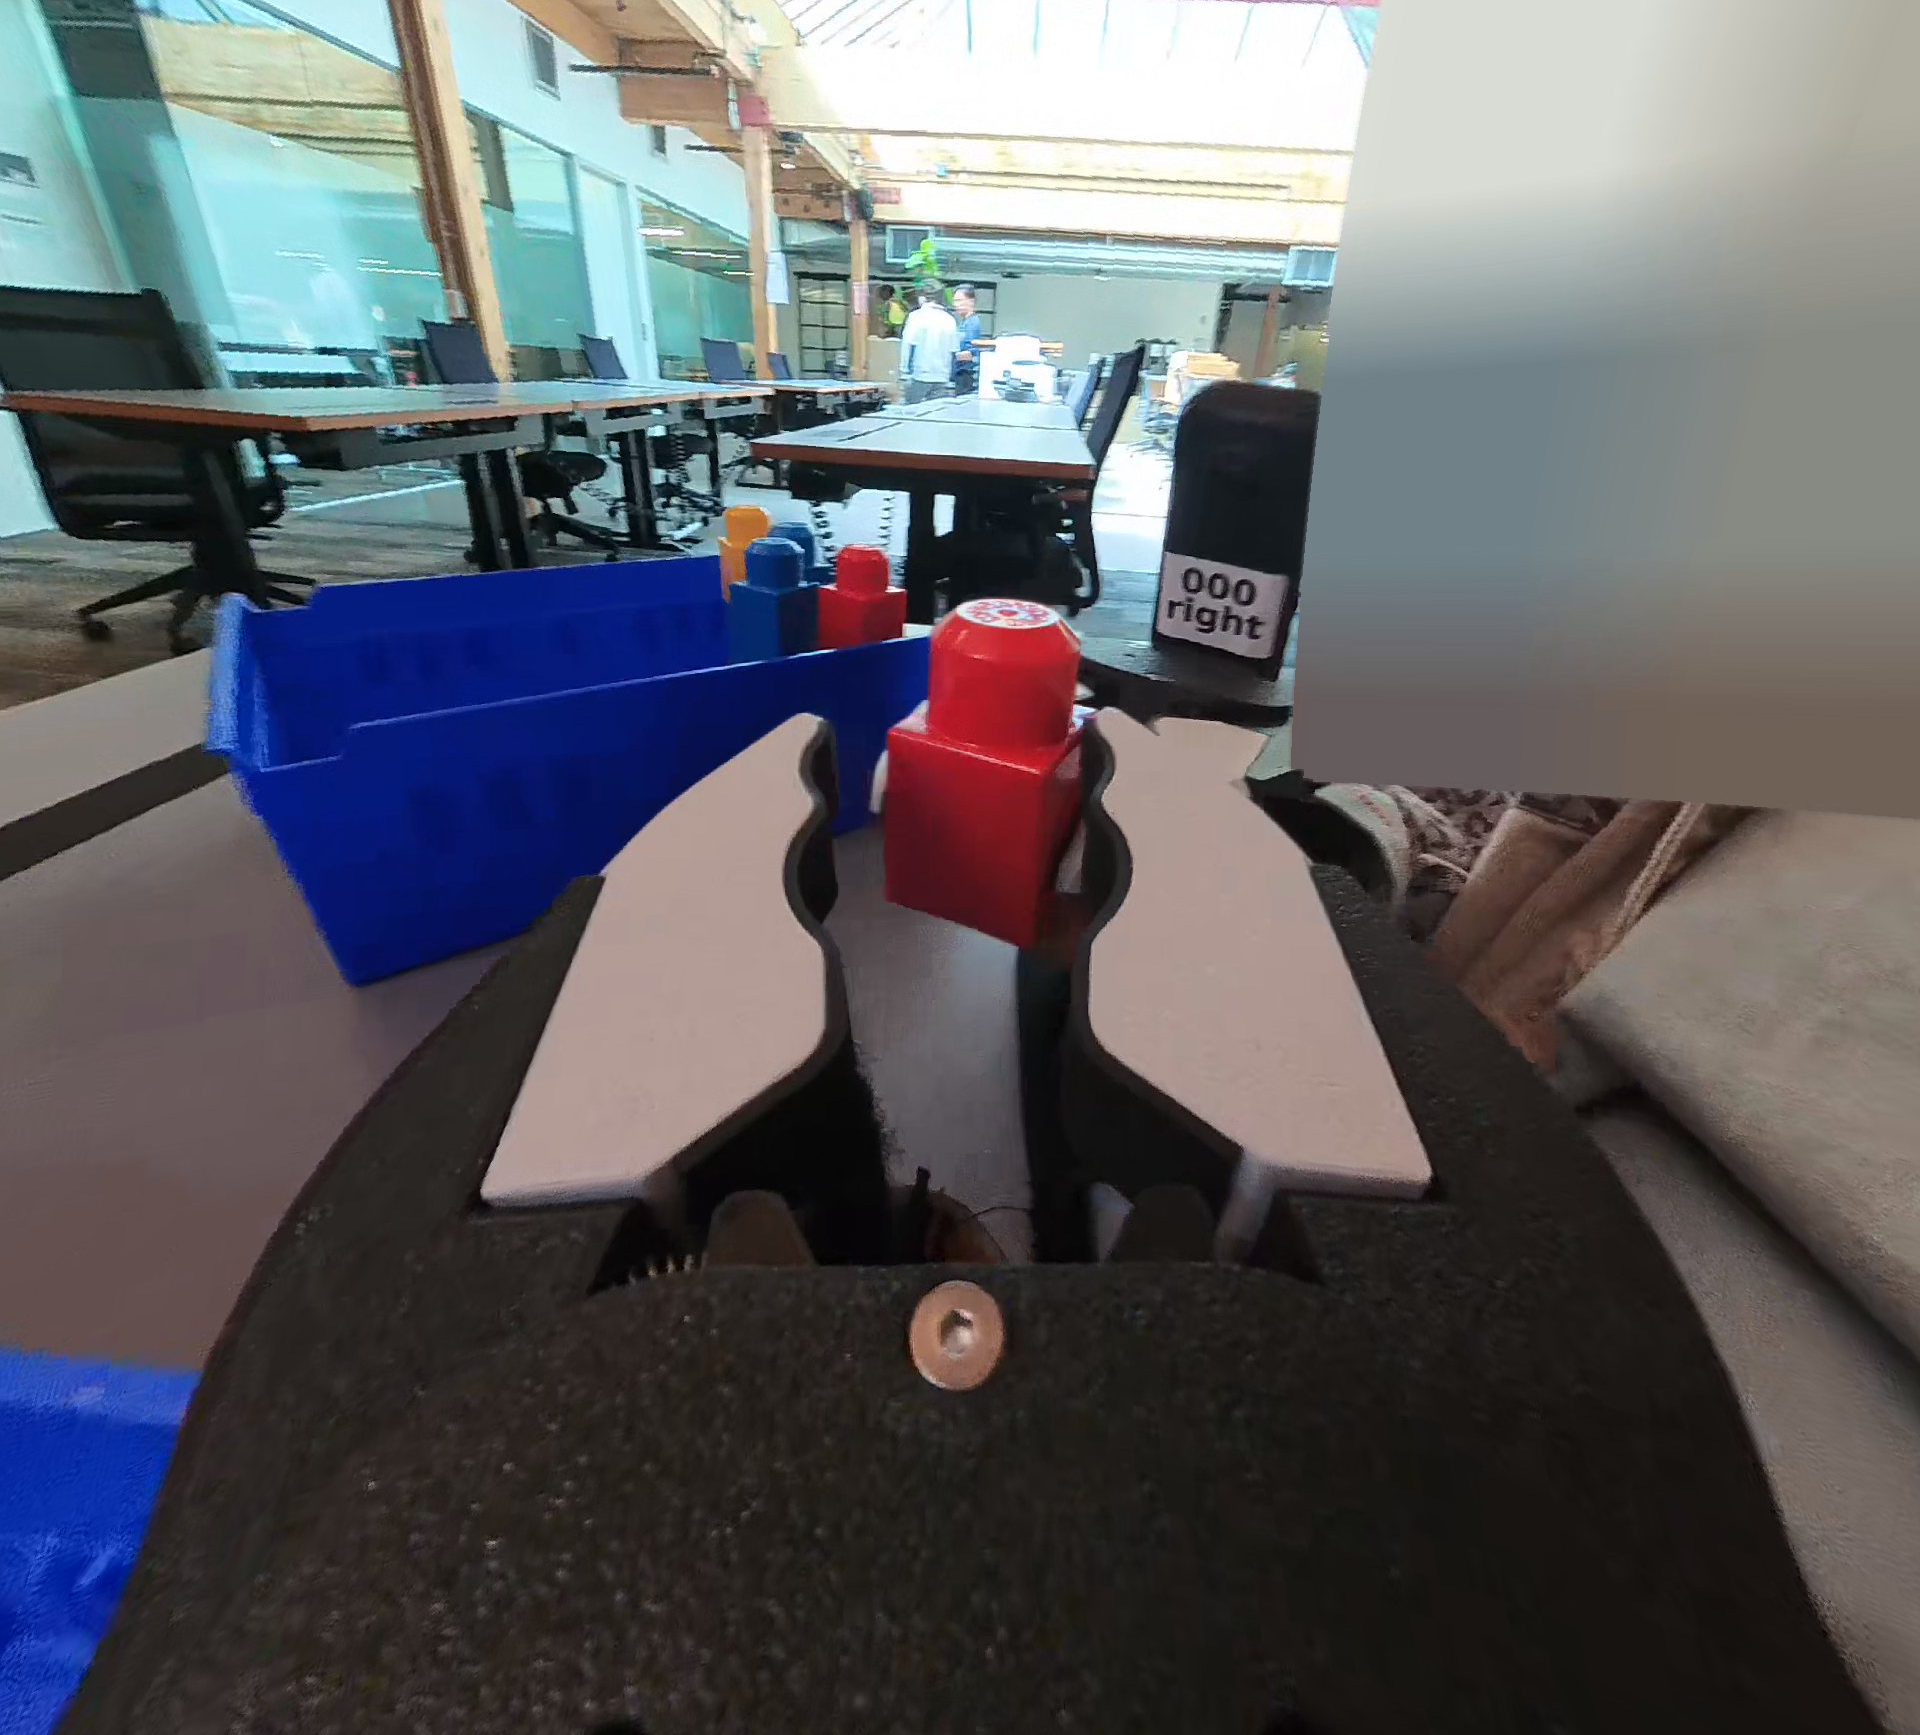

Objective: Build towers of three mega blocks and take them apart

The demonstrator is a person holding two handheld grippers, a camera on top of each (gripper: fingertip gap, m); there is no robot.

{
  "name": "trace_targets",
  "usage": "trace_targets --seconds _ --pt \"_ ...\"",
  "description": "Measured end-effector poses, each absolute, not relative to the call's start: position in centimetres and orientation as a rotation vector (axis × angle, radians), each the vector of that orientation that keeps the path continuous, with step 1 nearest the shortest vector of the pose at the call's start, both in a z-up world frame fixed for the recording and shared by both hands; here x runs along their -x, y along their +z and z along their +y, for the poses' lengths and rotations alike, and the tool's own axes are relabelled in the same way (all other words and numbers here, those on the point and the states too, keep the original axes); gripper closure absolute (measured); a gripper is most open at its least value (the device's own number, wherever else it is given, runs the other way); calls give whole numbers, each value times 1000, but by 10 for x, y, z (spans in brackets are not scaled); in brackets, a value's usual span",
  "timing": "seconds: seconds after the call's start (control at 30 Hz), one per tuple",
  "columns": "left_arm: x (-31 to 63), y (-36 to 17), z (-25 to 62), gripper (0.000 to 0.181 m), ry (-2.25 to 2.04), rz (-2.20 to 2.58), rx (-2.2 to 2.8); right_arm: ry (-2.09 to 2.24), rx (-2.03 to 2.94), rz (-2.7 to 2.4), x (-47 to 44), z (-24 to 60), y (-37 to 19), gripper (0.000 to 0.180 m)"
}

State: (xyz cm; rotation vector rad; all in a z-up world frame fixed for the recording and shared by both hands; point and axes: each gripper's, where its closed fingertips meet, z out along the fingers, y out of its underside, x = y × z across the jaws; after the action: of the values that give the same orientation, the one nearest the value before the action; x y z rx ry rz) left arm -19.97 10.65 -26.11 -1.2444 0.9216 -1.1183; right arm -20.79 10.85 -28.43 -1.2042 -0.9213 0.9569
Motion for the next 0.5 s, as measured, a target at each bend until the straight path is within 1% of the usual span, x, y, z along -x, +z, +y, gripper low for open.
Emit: trace_targets --seconds 0.1,0.27,0.33,0.4,0.5 --pt "226 -256 135 135 -937 781 1337 957 1207 -891 204 112 -282 144" --pt "355 -268 211 135 -179 435 1776 926 1229 -873 201 118 -284 144" --pt "398 -284 223 132 15 424 1976 923 1230 -885 203 117 -285 144" --pt "422 -308 233 120 88 440 2173 911 1227 -895 203 116 -286 144" --pt "456 -333 257 120 306 437 2295 904 1223 -899 203 115 -285 144"
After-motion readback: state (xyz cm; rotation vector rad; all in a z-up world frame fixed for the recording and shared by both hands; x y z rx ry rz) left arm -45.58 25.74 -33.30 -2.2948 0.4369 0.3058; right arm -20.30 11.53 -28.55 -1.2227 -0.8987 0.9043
